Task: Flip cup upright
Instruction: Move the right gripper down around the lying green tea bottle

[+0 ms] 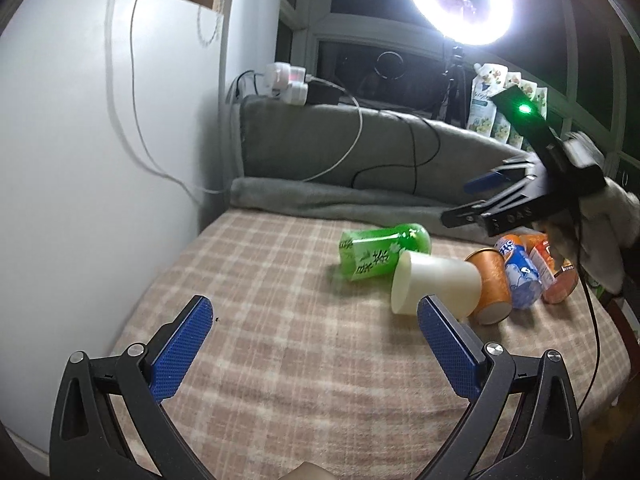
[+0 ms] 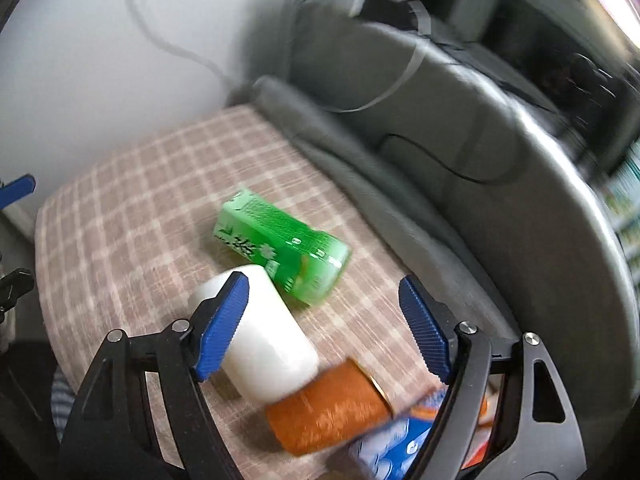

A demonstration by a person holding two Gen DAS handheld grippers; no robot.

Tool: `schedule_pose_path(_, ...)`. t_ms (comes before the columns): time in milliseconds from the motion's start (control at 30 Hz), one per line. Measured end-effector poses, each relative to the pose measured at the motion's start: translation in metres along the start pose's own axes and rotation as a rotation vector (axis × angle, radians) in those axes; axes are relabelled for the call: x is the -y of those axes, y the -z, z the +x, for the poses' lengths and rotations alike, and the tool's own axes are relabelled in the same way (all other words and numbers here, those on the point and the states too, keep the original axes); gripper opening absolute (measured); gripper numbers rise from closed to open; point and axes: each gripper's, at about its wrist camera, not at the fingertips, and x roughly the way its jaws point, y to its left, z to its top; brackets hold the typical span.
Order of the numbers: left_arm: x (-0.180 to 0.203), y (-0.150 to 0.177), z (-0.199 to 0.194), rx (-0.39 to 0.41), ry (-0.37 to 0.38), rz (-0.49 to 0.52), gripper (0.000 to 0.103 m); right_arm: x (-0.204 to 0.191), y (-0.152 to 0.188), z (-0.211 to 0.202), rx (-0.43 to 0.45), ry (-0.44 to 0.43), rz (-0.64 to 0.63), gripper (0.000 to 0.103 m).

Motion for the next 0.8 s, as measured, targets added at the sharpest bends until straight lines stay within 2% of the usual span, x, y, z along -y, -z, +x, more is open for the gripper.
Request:
schedule_pose_path(167, -0.007, 0.003, 0.004, -0.012, -0.008, -0.019, 0.102, -0.018, -0.028, 0.035, -0.09, -0.041, -0.135, 0.08)
schedule_pose_path(300, -0.019, 0.003, 0.006, -0.014, -0.028, -0.045, 0.102, -0.026, -0.042, 0.059, -0.163, -0.08, -0.213, 0.075)
schedule_pose_path(500, -0.034, 0.004, 0.009, -0.019, -0.056, -0.081, 0.102, -0.029, -0.055, 0.078, -0.222, -0.124, -0.265, 0.073)
schedule_pose_path(800, -0.038, 0.005, 0.014, -0.03, -0.056, -0.09, 0.102, -0.043, -0.055, 0.102, -0.286, -0.152, -0.354, 0.073)
